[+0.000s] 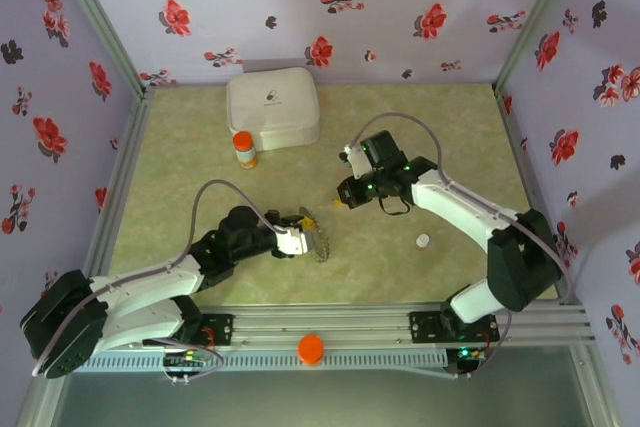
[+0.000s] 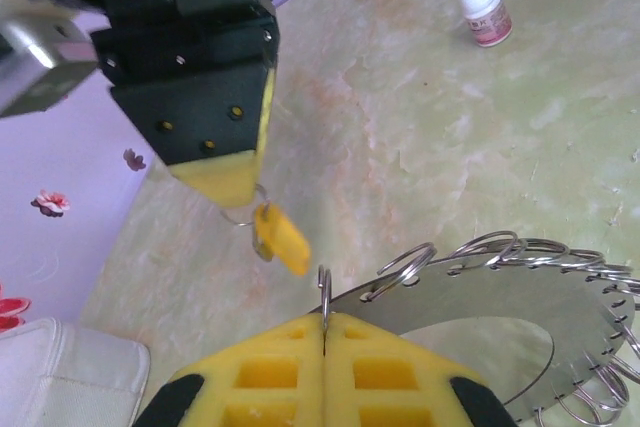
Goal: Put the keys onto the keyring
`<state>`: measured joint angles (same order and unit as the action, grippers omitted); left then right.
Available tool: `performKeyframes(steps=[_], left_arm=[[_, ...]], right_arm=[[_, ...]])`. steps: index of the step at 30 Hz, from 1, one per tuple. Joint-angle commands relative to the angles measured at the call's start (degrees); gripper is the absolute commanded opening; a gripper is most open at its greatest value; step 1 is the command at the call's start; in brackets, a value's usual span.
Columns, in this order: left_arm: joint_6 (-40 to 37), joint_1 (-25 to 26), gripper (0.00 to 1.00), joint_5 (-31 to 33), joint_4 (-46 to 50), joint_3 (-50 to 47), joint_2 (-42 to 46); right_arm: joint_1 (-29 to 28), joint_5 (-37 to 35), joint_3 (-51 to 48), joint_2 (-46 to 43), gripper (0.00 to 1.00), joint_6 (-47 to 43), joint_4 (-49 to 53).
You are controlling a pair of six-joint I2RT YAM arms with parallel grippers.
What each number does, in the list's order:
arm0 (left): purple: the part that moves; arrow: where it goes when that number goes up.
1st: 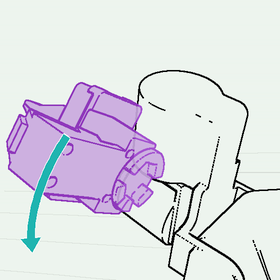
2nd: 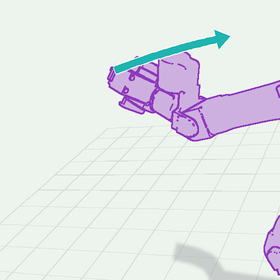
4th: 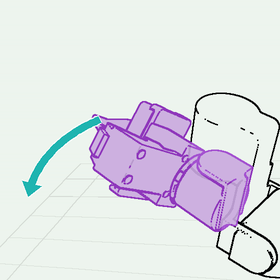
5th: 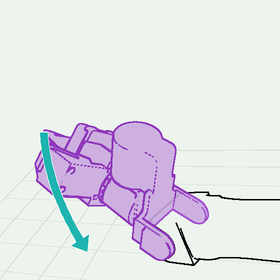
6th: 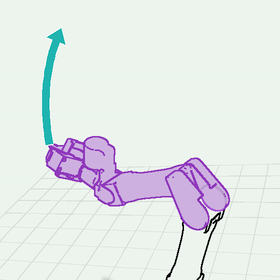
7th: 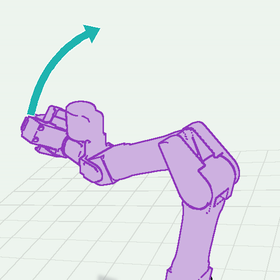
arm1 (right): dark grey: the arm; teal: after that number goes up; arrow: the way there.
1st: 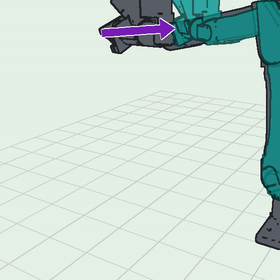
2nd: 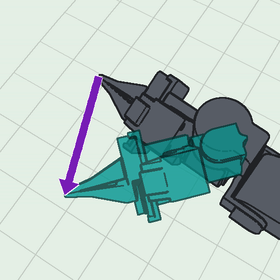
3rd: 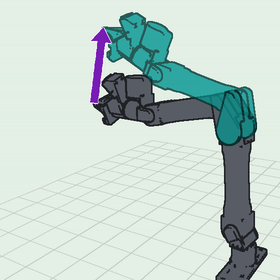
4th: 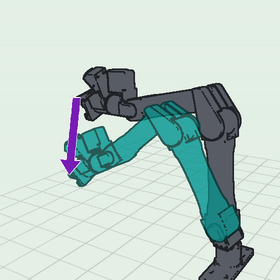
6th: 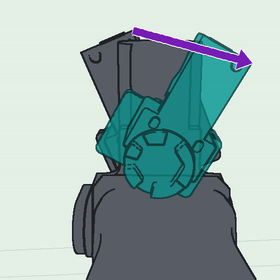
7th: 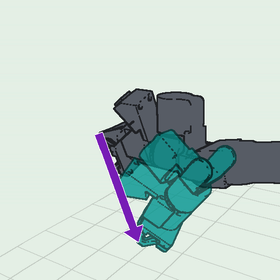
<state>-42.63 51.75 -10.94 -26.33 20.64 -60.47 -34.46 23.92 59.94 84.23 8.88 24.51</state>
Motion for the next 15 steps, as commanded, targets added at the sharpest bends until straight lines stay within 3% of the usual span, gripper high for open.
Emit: performKeyframes(steps=[1,9,15], left_arm=[[-1.7,0.6,0.00,-1.0,-2.0,1.8,-0.2],[-2.1,0.6,0.00,-1.0,-1.6,2.2,-0.2],[-2.0,0.7,0.00,-1.2,-1.4,2.4,-0.7]], right_arm=[[-1.5,6.5,-2.8,-3.4,0.00,-3.3,-3.9],[-4.2,5.1,-11.1,-12.0,0.00,-11.8,-12.4],[-6.3,2.0,-14.8,-17.8,0.00,-20.4,-12.3]])
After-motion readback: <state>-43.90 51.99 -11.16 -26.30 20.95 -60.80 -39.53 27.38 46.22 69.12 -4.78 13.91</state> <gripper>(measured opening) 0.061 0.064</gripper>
